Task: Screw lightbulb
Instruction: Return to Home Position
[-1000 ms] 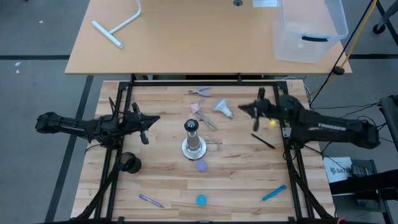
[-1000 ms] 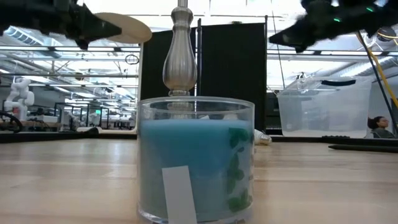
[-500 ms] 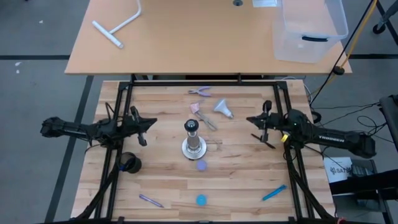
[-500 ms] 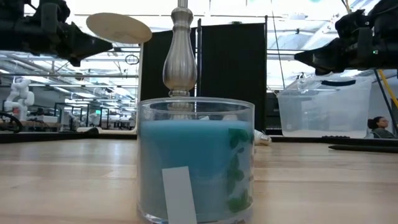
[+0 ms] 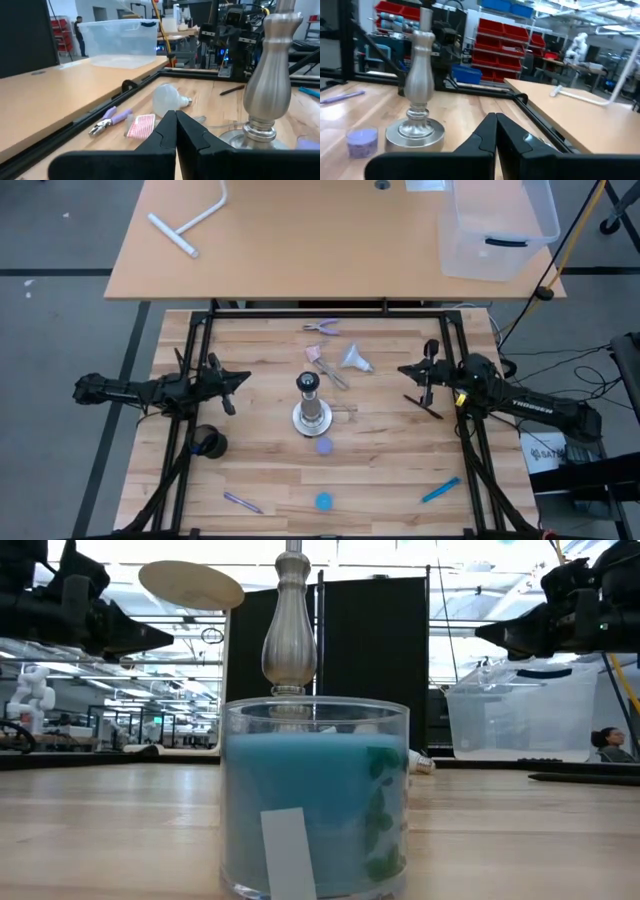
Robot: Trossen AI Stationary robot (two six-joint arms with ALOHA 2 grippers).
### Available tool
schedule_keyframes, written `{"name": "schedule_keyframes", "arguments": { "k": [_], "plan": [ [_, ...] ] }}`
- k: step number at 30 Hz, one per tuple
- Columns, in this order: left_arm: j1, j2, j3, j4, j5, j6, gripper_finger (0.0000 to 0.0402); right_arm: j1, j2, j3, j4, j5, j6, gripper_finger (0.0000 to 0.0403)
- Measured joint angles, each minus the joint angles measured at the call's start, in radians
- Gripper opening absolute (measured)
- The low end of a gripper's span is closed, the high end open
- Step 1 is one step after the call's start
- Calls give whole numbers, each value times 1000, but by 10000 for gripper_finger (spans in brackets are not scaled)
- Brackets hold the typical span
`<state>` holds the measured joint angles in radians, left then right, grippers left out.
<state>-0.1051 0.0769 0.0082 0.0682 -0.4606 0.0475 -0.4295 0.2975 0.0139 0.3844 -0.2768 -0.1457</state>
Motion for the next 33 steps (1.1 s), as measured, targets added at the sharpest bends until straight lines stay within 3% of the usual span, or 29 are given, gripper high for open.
{"name": "schedule_keyframes", "arguments": {
  "k": [4,8,11,33],
  "plan": [
    [0,2,0,-1,-3,-34,0,-12,-18,0,1,-33,-2,0],
    [0,2,0,-1,-3,-35,0,-15,-22,0,-14,106,116,0],
    [0,2,0,-1,-3,-36,0,-15,-21,0,-15,153,143,1],
    [0,2,0,-1,-5,-38,0,-15,-20,0,-21,145,134,4]
  ]
}}
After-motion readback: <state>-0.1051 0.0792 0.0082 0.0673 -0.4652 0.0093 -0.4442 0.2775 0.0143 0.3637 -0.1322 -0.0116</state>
